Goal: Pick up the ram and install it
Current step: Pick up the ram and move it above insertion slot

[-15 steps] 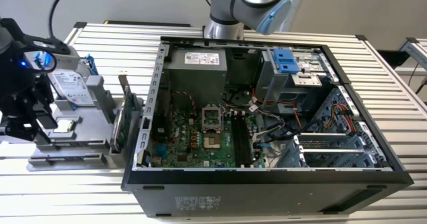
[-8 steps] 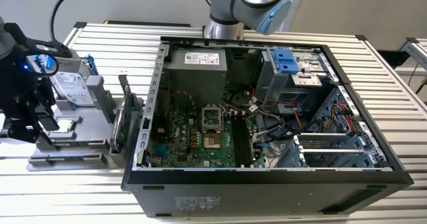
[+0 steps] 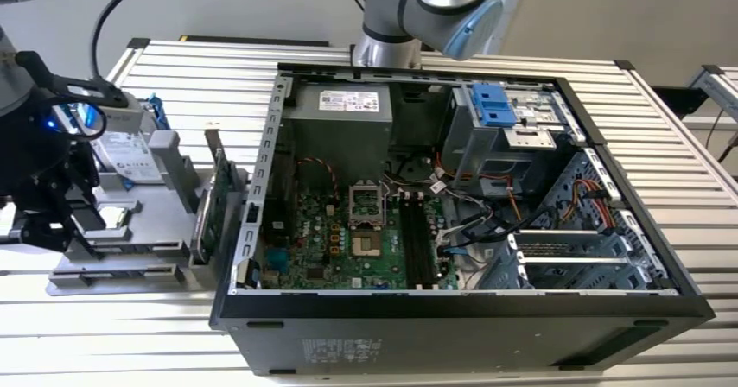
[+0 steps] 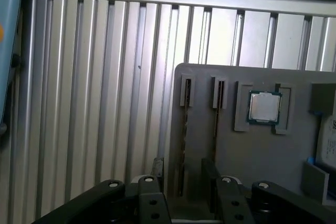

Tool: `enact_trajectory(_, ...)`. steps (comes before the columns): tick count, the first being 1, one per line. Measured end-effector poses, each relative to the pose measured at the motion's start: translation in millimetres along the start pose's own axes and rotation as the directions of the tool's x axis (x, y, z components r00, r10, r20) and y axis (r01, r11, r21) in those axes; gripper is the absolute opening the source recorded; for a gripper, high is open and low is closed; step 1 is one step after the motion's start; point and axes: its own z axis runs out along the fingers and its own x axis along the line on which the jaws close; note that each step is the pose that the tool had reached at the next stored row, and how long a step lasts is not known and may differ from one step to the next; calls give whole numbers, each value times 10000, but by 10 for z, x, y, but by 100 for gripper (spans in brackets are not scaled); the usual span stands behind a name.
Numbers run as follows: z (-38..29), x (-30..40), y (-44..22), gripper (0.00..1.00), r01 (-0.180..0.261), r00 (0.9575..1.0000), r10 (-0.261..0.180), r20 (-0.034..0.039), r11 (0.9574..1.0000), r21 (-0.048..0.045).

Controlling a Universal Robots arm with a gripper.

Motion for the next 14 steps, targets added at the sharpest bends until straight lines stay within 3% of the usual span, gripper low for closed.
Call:
enact_trajectory(5, 72, -5, 0, 100, 17, 10000, -17, 12, 10000, 2)
enact_trajectory(11, 112, -8, 0, 100, 15, 9997, -15, 230, 10000, 9)
enact_trajectory(14, 128, -4, 1, 100, -1, 9997, 1, 241, 10000, -23)
